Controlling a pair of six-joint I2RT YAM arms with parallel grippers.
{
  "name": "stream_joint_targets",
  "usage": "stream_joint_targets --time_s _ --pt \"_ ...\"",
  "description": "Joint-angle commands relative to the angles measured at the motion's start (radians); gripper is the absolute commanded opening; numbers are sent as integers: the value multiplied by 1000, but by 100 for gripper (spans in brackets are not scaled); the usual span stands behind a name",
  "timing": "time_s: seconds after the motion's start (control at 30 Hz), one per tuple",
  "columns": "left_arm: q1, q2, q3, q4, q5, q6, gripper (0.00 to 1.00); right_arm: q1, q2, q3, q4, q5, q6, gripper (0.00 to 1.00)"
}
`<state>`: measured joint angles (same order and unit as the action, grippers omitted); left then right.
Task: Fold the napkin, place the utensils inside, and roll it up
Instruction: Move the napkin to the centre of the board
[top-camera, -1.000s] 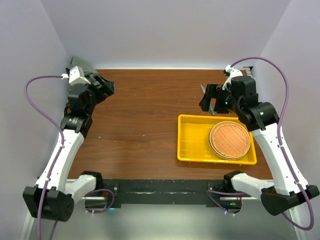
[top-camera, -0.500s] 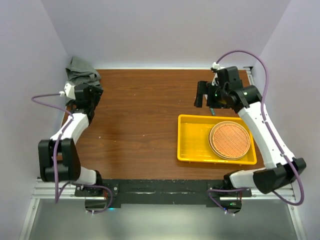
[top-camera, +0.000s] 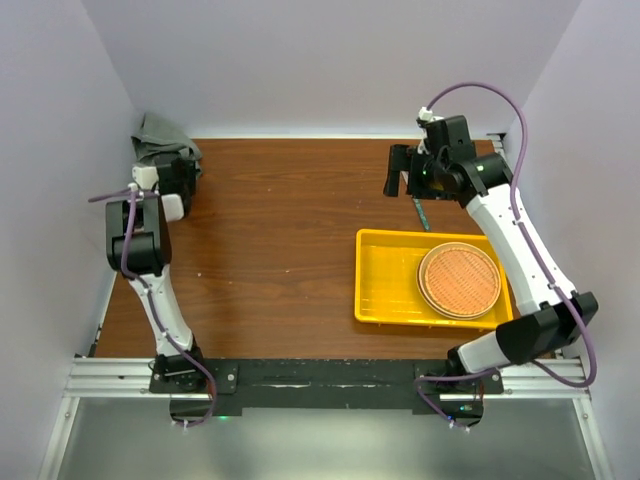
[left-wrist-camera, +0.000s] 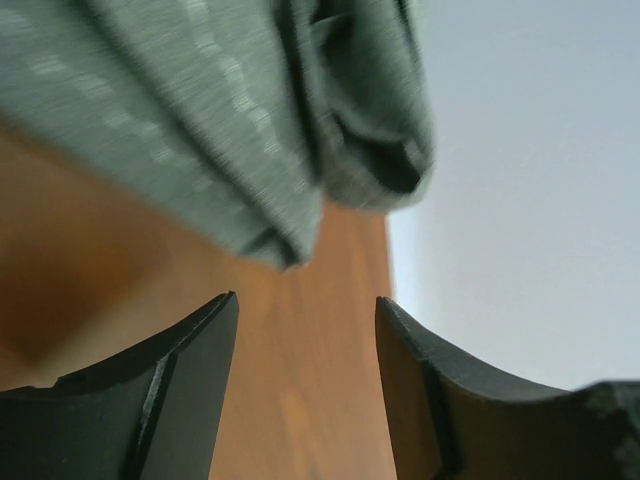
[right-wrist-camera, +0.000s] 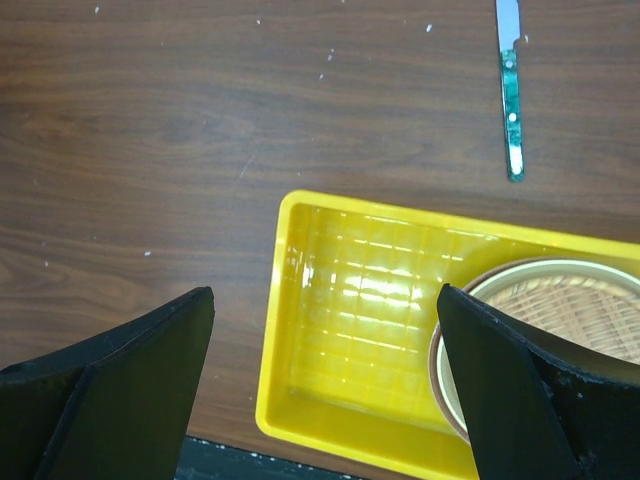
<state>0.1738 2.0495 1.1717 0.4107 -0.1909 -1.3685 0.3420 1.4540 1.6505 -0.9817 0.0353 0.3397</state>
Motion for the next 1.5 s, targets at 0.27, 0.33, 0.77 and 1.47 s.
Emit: stream_joint_targets --time_s 0.27,0.33,0.77,1.47 --pt "13 314 420 -85 -56 -188 68 0 71 88 28 67 33 98" --pt "15 340 488 -145 -53 -190 71 -1 78 95 31 68 41 98" --pt "21 269 505 -278 51 46 0 -1 115 107 3 55 26 98" --pt "-437 -914 -556 -612 7 496 15 110 137 -72 86 -175 -96 98"
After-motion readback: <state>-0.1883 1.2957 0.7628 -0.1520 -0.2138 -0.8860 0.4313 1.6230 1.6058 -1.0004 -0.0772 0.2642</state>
